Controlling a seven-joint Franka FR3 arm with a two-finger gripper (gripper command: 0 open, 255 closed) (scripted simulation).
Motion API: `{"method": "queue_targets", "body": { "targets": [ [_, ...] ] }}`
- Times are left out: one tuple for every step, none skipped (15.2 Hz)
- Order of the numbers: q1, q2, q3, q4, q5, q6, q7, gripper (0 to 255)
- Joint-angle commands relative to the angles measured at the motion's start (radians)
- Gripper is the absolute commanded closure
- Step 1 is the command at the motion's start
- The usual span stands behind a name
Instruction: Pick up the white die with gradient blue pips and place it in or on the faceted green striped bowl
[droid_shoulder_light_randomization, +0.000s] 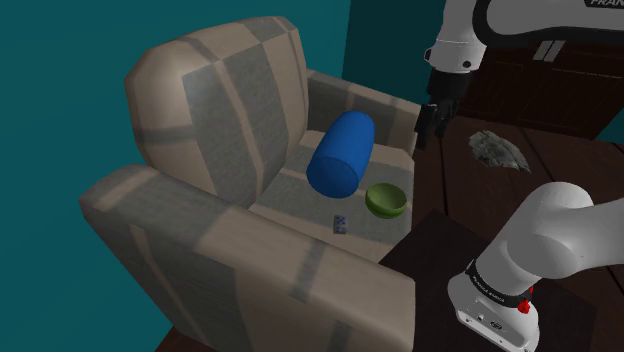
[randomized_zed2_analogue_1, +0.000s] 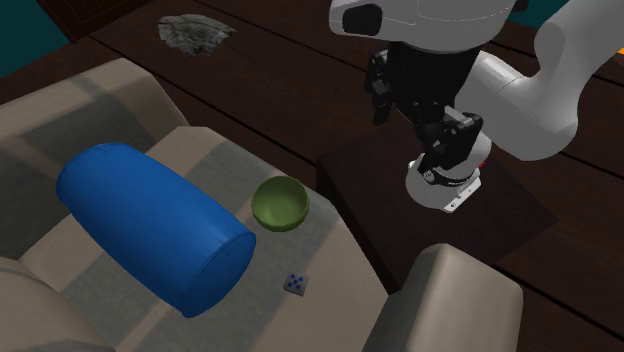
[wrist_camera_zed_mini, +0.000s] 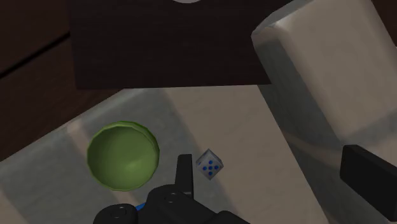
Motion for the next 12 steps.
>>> {"method": "queue_targets", "body": {
  "targets": [
    [0.000, 0.000, 0.000, 0.000, 0.000, 0.000, 0.000, 0],
    [0.002, 0.007, 0.001, -0.028, -0.001, 0.038, -0.007, 0],
    [0.003, 0.016, 0.002, -0.055, -0.002, 0.076, -0.013, 0],
    [0.005, 0.027, 0.002, -0.080, -0.003, 0.115, -0.020, 0],
    [0.006, 0.040, 0.003, -0.105, -0.004, 0.155, -0.026, 0],
    [0.008, 0.054, 0.004, -0.127, -0.004, 0.195, -0.033, 0],
    [0.009, 0.071, 0.005, -0.149, -0.005, 0.236, -0.039, 0],
    [0.011, 0.090, 0.006, -0.169, -0.006, 0.277, -0.046, 0],
    [0.012, 0.110, 0.007, -0.188, -0.007, 0.319, -0.052, 0],
    [0.013, 0.133, 0.008, -0.205, -0.007, 0.362, -0.058, 0],
    [0.015, 0.158, 0.009, -0.221, -0.008, 0.405, -0.064, 0],
    [0.016, 0.184, 0.010, -0.235, -0.008, 0.449, -0.070, 0]
  ]
}}
